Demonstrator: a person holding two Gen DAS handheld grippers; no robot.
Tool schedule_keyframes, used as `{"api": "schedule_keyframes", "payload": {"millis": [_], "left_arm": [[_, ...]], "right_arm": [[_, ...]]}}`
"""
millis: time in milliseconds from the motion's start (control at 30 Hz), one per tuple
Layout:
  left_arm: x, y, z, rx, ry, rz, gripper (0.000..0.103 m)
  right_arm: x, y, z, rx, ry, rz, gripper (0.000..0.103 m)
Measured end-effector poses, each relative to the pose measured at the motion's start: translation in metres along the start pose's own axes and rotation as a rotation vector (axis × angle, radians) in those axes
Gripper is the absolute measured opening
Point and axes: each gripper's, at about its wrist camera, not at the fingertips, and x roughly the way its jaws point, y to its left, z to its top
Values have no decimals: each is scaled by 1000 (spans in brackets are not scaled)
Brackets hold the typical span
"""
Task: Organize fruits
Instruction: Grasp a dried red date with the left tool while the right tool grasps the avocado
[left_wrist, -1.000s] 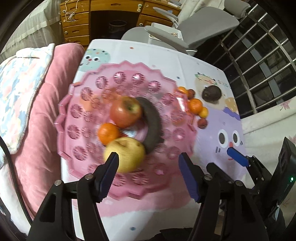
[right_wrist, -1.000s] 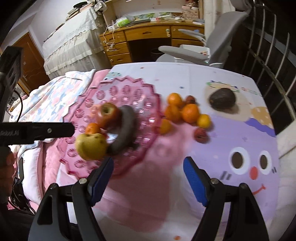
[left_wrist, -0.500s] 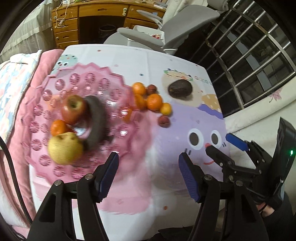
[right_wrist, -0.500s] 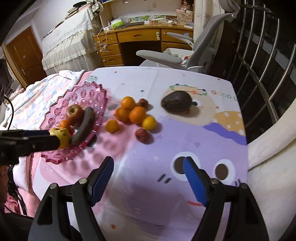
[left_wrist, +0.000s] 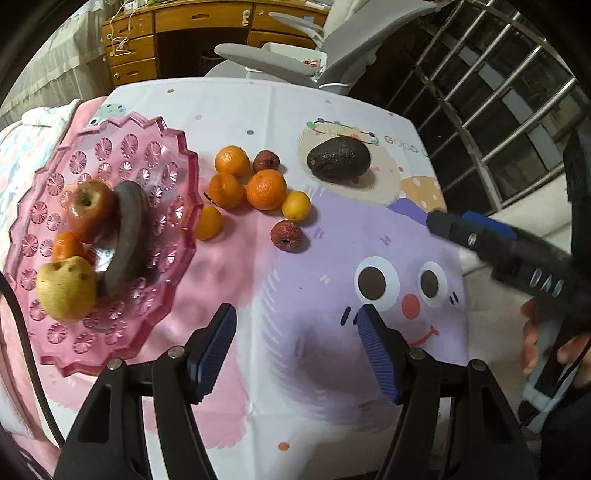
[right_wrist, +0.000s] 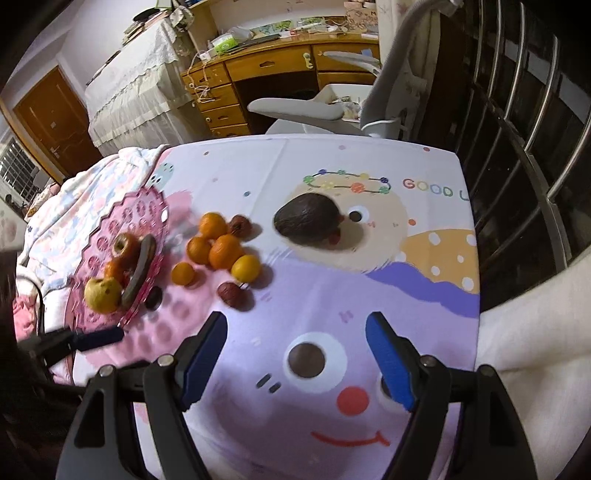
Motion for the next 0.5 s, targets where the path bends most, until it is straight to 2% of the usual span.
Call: {"api": "schedule_keyframes", "payload": {"millis": [100, 167, 267, 433, 500], "left_arm": [[18, -2, 4, -40, -4, 7, 67], [34, -2, 10, -61, 31, 0, 67], [47, -1, 18, -86, 18, 17, 67], [70, 0, 34, -110, 3, 60, 67], [79, 2, 40, -131, 15, 55, 67]], "right_arm": [[12, -14, 12, 33, 4, 20, 79], [21, -22, 21, 58, -2, 23, 81], [36, -32, 33, 89, -4, 36, 86], [67, -36, 52, 87, -12, 48, 90], [79, -36, 58, 76, -6, 41, 91]]}}
